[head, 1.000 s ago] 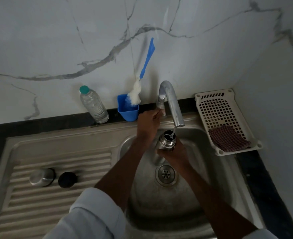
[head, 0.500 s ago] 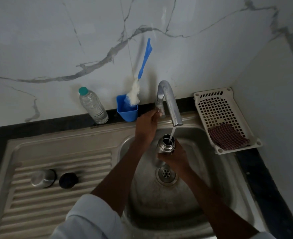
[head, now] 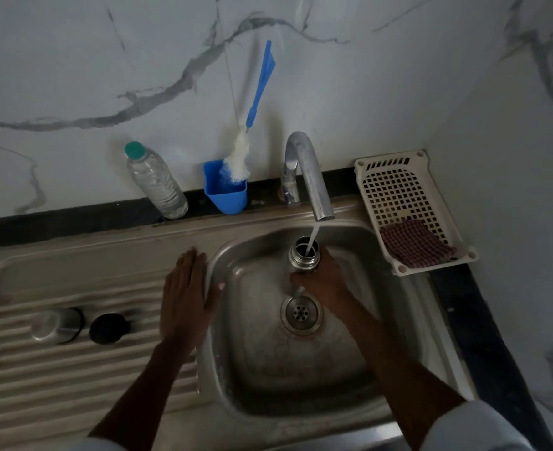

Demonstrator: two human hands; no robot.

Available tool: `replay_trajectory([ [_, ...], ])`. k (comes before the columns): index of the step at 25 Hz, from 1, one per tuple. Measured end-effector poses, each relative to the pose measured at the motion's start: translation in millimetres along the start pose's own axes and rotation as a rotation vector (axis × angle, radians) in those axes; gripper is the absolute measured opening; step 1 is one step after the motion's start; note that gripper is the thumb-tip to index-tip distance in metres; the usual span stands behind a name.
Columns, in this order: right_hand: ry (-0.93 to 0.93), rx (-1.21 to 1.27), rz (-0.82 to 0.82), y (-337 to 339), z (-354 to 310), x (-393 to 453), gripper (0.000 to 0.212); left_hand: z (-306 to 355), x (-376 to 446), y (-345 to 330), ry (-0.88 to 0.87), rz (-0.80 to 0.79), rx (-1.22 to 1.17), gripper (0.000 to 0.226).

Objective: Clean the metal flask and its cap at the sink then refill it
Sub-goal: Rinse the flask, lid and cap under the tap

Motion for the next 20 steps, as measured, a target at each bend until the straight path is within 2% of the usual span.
replay_trajectory([
  [4, 0.0, -0.017, -0.028, 5.0, 3.2, -1.5, 0.07, 5.9, 0.4, 5.6, 0.017, 0.007, 0.052, 0.073],
  [7, 0.04, -0.014, -0.124, 6.6, 2.9, -3.2, 0.073, 3.5, -2.7, 6.7, 0.06, 0.031, 0.059, 0.067],
  [10, 0.031, 0.001, -0.129, 11.6, -3.4, -4.0, 0.072, 3.1, -5.0, 7.3, 0.09, 0.046, 0.054, 0.066],
  [14, 0.066, -0.058, -0.277, -4.1, -15.4, -4.5, 0.074, 3.7, -6.1, 10.2, 0.066, 0.072, 0.05, 0.068],
  [17, -0.007, 0.158, -0.281, 0.2, -12.0, -6.4, 0.059, 6.1, -7.2, 10.4, 0.065, 0.077, 0.037, 0.069],
  [20, -0.223, 0.609, -0.302, -10.5, 13.5, -14.0, 0.034, 2.9, -7.1, 11.5, 0.068, 0.075, 0.022, 0.069],
])
Point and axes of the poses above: each hand's wrist, its own x-axis towards the middle knuckle, its own y-axis out of the back of the hand, z = x × y, the point moved 9 cm from there along x, towards the middle knuckle, and after that the axes turned 13 degrees about -z, right-handed, at the moved point
